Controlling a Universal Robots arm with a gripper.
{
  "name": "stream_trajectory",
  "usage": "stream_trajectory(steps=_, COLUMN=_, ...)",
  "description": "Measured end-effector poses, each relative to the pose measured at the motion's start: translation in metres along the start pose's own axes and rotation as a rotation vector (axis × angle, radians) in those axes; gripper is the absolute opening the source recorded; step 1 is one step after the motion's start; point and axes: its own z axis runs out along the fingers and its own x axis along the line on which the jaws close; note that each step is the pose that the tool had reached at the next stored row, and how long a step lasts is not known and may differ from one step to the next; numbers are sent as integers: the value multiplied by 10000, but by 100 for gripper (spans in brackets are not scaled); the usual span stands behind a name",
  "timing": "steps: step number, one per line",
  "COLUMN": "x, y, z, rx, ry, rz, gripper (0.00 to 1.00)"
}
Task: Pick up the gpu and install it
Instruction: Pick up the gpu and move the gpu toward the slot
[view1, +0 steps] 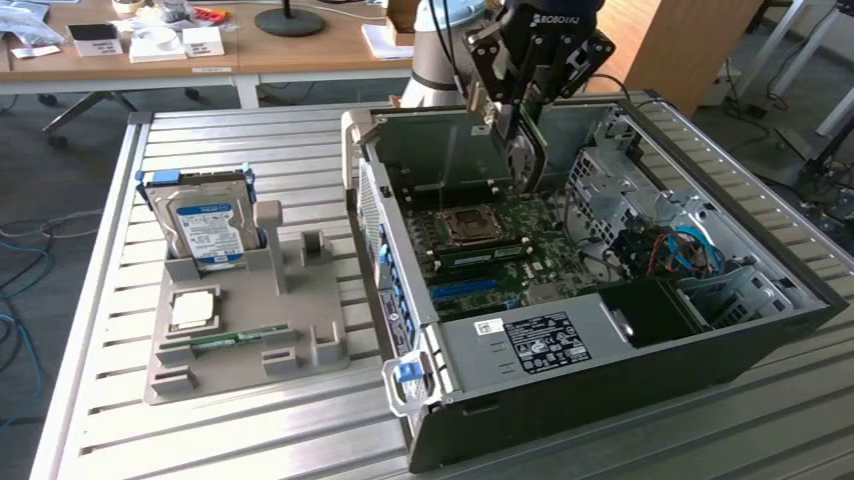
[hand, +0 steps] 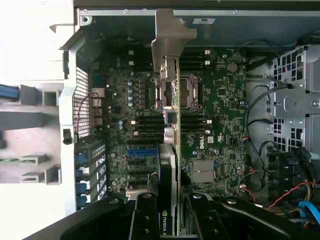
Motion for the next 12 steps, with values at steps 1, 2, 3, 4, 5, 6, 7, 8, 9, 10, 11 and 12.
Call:
stream_trajectory(steps=1, x=-12, y=1, z=0, rx=0, ry=0, rz=0, gripper=27)
stream_trajectory(steps=2, x=-25, y=1, z=1, rx=0, ry=0, rz=-1, gripper=27)
stream_trajectory(steps=3, x=-37, y=2, z=1, rx=0, ry=0, rz=-1, gripper=27)
stream_trajectory(steps=4, x=-48, y=3, z=1, rx=0, ry=0, rz=-1, gripper=27)
stream_trajectory(steps=5, x=-60, y=3, z=2, rx=0, ry=0, rz=-1, gripper=27)
stream_trajectory(steps=6, x=-71, y=3, z=2, rx=0, ry=0, rz=-1, gripper=27)
stream_trajectory(steps=7, x=-82, y=4, z=2, rx=0, ry=0, rz=-1, gripper=27)
stream_trajectory(steps=8, x=-93, y=5, z=3, rx=0, ry=0, rz=-1, gripper=27)
stream_trajectory(steps=9, x=-105, y=5, z=3, rx=-1, ry=0, rz=0, gripper=27)
stream_trajectory(steps=10, x=-116, y=6, z=3, rx=-1, ry=0, rz=0, gripper=27)
stream_trajectory(steps=11, x=-127, y=6, z=3, rx=0, ry=-1, rz=0, gripper=27)
stream_trajectory(steps=12, x=-139, y=7, z=4, rx=0, ry=0, rz=0, gripper=27)
